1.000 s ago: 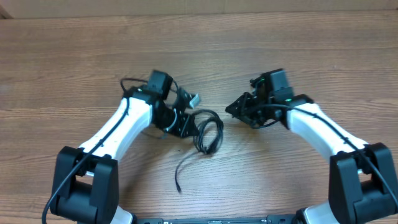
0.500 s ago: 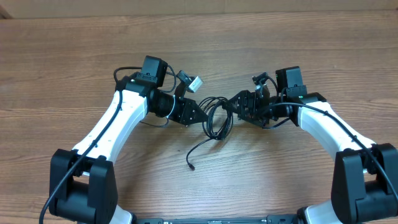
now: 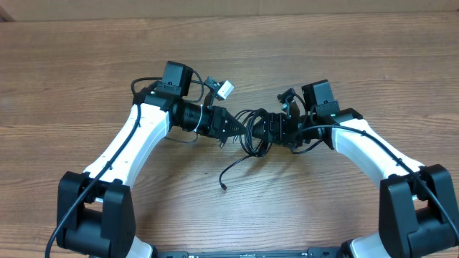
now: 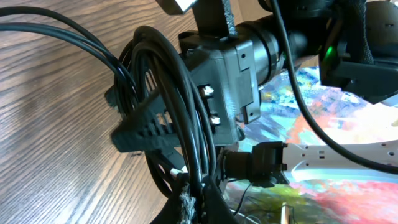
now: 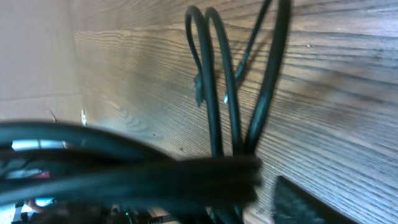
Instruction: Untangle cables
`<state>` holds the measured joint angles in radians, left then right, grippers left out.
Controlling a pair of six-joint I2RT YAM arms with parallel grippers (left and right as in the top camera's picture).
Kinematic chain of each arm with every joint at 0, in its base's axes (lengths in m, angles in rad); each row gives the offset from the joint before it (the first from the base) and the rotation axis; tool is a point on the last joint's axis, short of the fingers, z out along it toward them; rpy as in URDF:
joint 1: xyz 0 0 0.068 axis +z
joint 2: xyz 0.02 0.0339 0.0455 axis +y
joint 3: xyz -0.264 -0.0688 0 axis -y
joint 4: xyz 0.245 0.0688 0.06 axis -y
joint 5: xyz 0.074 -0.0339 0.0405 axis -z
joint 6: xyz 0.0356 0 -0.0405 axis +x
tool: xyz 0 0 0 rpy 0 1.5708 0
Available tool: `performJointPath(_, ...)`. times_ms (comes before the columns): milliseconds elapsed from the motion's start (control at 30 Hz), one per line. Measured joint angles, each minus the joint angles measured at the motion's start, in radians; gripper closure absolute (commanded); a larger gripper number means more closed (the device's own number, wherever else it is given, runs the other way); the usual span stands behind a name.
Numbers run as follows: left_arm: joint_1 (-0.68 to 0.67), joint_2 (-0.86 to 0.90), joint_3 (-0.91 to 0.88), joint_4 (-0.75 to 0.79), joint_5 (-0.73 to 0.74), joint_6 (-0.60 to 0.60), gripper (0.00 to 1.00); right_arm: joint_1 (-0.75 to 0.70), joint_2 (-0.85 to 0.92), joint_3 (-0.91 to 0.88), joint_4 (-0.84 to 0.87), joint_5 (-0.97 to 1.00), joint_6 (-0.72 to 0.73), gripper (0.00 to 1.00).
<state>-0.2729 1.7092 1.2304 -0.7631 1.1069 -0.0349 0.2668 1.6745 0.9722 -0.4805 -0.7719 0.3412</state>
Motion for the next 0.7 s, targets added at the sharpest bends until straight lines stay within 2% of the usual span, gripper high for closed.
performJointPath(67,-0.001,0.0,0.0,-0.001,0.005,-0.002,0.96,0.002,0.0,0.0,0.013,0.009,-0.003,0.64)
performJointPath(100,-0.002,0.0,0.0,-0.001,0.006,-0.004,0.96,0.002,0.0,0.0,0.016,0.013,-0.003,0.7)
performJointPath(167,-0.004,0.0,0.0,-0.003,0.01,-0.011,0.96,0.002,0.0,0.0,0.017,0.023,-0.002,0.87)
performJointPath(233,-0.008,0.0,0.0,-0.003,0.007,-0.013,0.95,0.001,0.0,0.0,0.016,0.032,0.004,0.96)
performJointPath(333,-0.016,0.0,0.0,-0.004,-0.014,-0.016,0.61,0.002,0.0,0.0,0.015,0.035,0.006,0.96)
performJointPath(400,-0.016,0.0,0.001,-0.008,-0.041,-0.02,0.44,0.002,0.0,0.0,0.015,0.029,0.006,0.96)
performJointPath(567,-0.014,0.0,0.001,-0.014,-0.092,-0.019,0.3,0.002,0.0,0.0,0.015,0.016,0.006,0.96)
performJointPath(700,-0.001,0.0,0.001,-0.015,-0.085,-0.013,0.26,0.002,0.0,0.0,0.012,0.012,0.016,0.96)
